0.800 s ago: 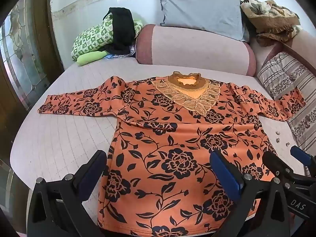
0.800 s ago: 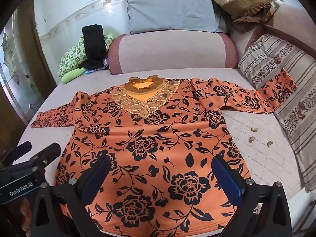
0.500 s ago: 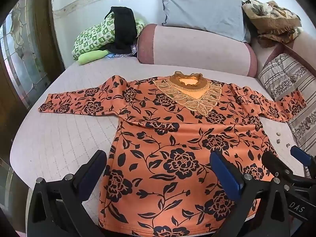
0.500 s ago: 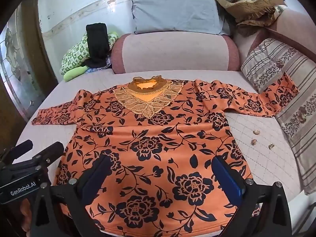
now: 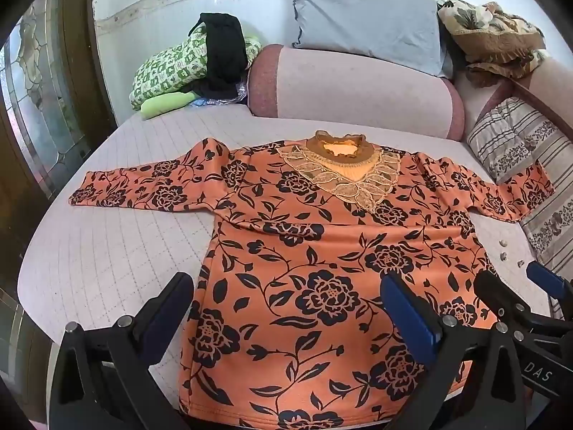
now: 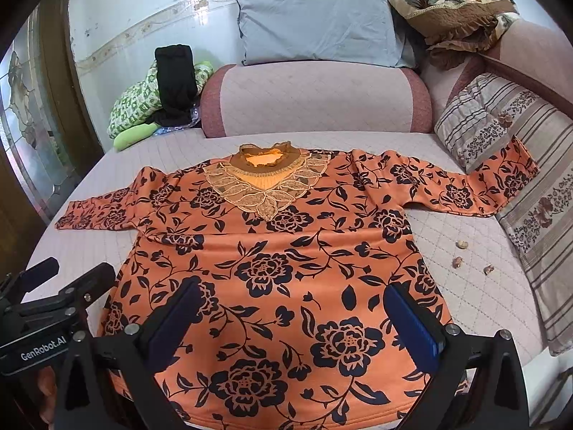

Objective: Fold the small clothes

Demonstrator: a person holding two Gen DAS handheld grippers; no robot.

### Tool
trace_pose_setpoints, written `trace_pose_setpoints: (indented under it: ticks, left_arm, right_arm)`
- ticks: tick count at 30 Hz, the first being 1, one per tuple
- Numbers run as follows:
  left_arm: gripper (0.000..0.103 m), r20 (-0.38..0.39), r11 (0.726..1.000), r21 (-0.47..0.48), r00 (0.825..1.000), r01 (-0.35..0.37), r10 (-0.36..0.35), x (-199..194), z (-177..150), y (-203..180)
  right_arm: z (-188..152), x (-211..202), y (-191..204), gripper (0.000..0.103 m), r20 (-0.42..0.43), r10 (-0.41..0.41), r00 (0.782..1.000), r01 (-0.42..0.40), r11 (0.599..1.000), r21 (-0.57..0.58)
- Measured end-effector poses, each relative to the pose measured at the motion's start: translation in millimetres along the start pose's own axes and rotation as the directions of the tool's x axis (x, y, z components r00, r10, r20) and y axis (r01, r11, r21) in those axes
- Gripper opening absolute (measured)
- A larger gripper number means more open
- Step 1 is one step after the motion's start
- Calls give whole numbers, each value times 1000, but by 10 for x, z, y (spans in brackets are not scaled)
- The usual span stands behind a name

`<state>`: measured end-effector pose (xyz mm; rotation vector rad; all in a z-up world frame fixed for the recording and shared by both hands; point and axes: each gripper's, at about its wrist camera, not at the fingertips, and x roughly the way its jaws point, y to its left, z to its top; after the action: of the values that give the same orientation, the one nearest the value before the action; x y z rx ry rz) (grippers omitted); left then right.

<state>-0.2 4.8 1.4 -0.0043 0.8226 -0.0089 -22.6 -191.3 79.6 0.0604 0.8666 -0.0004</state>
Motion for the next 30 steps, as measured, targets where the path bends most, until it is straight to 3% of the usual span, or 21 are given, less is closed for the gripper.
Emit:
trace_pose_setpoints:
  ticks: [30]
  left_arm:
    - [103, -12, 1000, -2, 1000, -2, 2, 45, -10, 5]
  right_arm:
    - [-5, 18, 6, 103, 3, -16, 1000, 16, 1000, -4]
